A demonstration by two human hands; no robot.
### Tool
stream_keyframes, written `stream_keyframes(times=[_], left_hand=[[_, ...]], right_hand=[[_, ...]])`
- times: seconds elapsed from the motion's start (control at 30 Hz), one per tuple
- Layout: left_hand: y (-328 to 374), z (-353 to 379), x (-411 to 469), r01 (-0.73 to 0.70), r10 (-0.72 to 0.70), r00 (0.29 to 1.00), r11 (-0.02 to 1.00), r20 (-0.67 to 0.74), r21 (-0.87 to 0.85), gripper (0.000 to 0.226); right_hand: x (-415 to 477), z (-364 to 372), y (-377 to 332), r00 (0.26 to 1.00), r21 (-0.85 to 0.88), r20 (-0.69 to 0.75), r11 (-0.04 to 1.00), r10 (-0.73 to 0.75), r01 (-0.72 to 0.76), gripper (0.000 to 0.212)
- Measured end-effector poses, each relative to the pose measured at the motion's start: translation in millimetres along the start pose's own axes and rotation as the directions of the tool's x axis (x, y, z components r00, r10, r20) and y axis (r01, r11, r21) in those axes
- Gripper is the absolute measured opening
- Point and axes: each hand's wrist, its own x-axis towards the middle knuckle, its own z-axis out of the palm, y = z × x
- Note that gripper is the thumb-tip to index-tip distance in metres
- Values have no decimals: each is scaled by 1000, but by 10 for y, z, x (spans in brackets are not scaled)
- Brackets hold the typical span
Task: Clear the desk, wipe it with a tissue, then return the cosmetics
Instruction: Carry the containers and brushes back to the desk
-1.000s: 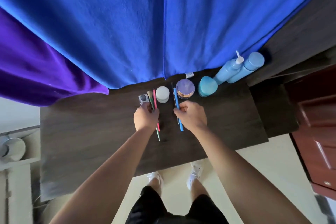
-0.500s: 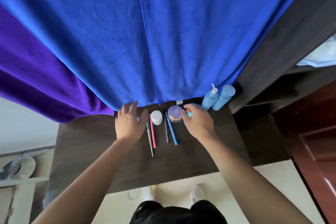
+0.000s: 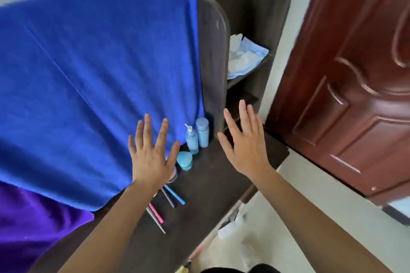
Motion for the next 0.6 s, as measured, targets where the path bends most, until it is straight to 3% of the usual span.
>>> stream_keyframes(times=[0.13, 0.23, 0.4, 0.6], left_hand=[[719, 182, 102, -209, 217, 975, 968, 50, -138, 65], [1463, 238, 3, -319, 359, 924, 913, 129, -256, 67], [2857, 229, -371, -561, 640, 755, 743, 143, -365, 67], [4752, 266, -1151, -709, 820, 567, 536, 82, -459, 68]], right_hand=[[-753, -430, 562, 969, -205, -43, 947, 243, -247, 65], [-1355, -909, 942, 902, -277, -88, 859, 423, -430, 65], [-2419, -1789, 1552, 754, -311, -235, 687, 614, -656, 67], [-3857, -2637, 2284, 517, -290, -367, 433, 773, -853, 69]])
